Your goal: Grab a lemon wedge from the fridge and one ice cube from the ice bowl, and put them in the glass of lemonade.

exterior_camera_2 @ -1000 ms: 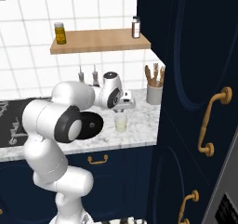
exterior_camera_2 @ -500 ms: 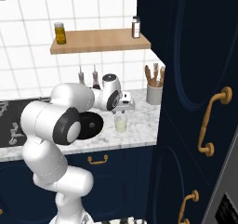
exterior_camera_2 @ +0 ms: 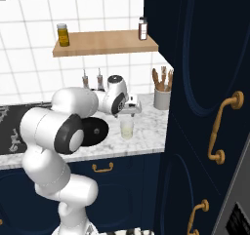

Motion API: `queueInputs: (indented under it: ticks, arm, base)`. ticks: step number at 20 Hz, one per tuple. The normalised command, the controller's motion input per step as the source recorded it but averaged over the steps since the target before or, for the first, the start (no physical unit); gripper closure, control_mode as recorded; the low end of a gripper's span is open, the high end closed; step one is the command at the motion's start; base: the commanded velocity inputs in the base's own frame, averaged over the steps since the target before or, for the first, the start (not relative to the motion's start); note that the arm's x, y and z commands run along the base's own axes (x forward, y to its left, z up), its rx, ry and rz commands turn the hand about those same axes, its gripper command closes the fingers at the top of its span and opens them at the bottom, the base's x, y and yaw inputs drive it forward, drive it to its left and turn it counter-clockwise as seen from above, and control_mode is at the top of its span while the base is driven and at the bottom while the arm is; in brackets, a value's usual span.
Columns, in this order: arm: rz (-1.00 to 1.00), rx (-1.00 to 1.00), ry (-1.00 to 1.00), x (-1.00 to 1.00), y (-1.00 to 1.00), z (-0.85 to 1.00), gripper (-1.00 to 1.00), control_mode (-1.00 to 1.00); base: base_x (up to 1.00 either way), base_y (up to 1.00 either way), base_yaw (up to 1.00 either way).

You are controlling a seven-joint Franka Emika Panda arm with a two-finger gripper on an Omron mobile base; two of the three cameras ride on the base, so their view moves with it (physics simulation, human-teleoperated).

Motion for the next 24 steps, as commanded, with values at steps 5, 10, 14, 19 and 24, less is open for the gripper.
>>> queueInputs:
  ticks: [5, 10, 14, 19, 24]
  arm:
    - [0.00, 0.08, -0.10, -0.08, 0.00, 0.48, -1.00, -1.00]
    - [0.00, 0.01, -0.09, -0.26, 0.13, 0.18, -1.00, -1.00]
    - [0.01, 0.00, -0.07, -0.39, 0.20, 0.21, -1.00, -1.00]
    - [0.01, 0.01, 0.01, -0.88, 0.55, 0.09, -1.00, -1.00]
    - [0.00, -0.08, 0.31, -0.98, 0.68, 0.59, -1.00, -1.00]
  base:
    - [0.00, 0.00, 0.00]
    - [0.00, 0.00, 0.00]
    - [0.00, 0.00, 0.00]
    - [0.00, 0.00, 0.00]
    - [0.00, 0.00, 0.00]
